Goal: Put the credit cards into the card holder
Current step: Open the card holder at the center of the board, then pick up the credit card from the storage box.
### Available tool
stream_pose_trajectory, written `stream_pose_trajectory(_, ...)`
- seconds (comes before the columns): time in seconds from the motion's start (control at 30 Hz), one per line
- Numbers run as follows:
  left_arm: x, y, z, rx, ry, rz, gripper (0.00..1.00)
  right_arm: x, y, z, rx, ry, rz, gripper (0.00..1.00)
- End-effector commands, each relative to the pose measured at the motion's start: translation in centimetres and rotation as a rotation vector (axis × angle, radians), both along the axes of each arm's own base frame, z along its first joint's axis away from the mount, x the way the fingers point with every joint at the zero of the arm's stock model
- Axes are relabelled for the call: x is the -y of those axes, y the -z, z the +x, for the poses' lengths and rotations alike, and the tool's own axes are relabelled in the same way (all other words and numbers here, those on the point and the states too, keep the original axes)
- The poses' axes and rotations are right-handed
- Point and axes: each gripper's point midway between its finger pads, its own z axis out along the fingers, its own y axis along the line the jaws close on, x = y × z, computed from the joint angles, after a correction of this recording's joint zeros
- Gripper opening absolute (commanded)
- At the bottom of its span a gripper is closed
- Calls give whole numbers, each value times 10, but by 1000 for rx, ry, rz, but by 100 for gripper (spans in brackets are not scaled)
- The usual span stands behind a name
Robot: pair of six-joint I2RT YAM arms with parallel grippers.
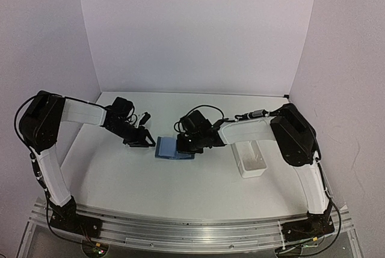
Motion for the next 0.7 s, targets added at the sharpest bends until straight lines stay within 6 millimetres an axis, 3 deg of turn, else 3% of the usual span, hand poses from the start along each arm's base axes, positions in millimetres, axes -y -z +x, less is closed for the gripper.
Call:
stream_pose_trajectory(0.0,20,-71,-2,274,203,-136,40,-19,-64,12,99,-54,99,12)
stream_pose_trajectory(0.07,27,-88,-5,338,253,-184,40,-21,-74,13,114,-57,111,12)
stream_pose_trajectory(0.17,32,-97,-1,365,256,-207,40,-22,-91,16,138,-60,134,14)
stream_pose_trajectory(0.23,34,-97,2,346,235,-215,41,-19,-111,22,169,-62,156,20)
stream_pose_trajectory(0.3,36,-100,7,353,220,-226,47,-7,-137,31,221,-61,169,34)
stream_pose_trajectory(0.43,41,-118,16,417,215,-268,72,45,-197,61,380,-52,154,82)
stream_pose_trajectory(0.5,43,-125,19,442,210,-287,82,78,-221,72,451,-53,133,98)
stream_pose_trajectory(0.6,42,-126,21,459,188,-297,89,141,-240,96,568,-39,30,98)
stream_pose_trajectory(0.67,41,-121,20,457,180,-294,90,166,-240,102,683,-123,-123,98)
